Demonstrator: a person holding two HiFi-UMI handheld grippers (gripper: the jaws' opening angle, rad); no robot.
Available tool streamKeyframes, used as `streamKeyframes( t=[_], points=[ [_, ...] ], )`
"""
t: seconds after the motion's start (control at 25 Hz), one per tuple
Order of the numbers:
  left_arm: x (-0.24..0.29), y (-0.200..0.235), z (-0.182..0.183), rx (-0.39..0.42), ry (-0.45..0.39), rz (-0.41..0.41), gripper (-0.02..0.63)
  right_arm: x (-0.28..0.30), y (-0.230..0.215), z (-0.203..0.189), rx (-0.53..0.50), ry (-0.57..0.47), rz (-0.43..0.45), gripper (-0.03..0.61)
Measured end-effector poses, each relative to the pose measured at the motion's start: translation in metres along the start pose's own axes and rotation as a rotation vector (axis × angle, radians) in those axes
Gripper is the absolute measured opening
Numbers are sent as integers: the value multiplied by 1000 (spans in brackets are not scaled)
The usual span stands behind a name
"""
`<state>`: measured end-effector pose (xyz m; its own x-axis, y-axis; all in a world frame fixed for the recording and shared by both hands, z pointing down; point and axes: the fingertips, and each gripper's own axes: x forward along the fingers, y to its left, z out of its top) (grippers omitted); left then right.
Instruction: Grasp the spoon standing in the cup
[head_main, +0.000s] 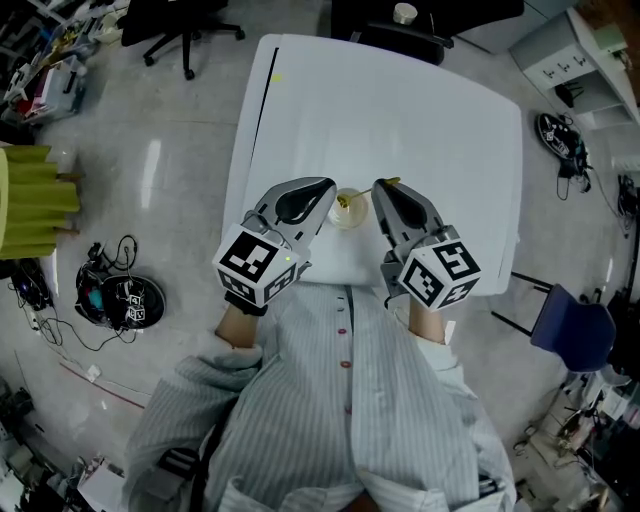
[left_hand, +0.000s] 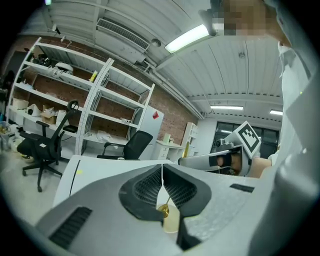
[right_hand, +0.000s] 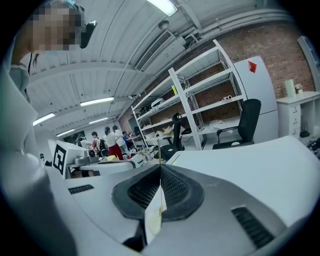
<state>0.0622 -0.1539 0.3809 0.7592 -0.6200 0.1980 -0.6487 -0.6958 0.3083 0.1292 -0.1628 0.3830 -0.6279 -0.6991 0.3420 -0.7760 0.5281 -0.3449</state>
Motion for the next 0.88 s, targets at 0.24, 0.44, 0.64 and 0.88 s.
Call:
streamKeyframes(
  t=[0.24,0.44,0.64,0.88],
  points=[
    [-12,-6,17,27,-34,18,14,-17,13,28,-41,-66,17,12],
    [-23,-9,28,25,-71,24,14,-29,24,51,-72,-128,32,12],
    [-30,-18,40,30,-107,23,14,-43,31,71,-105,-181,35,12],
    [-35,-30,52,50,-137,11,14,-61,40,94,-129,-244,46,11]
  ],
)
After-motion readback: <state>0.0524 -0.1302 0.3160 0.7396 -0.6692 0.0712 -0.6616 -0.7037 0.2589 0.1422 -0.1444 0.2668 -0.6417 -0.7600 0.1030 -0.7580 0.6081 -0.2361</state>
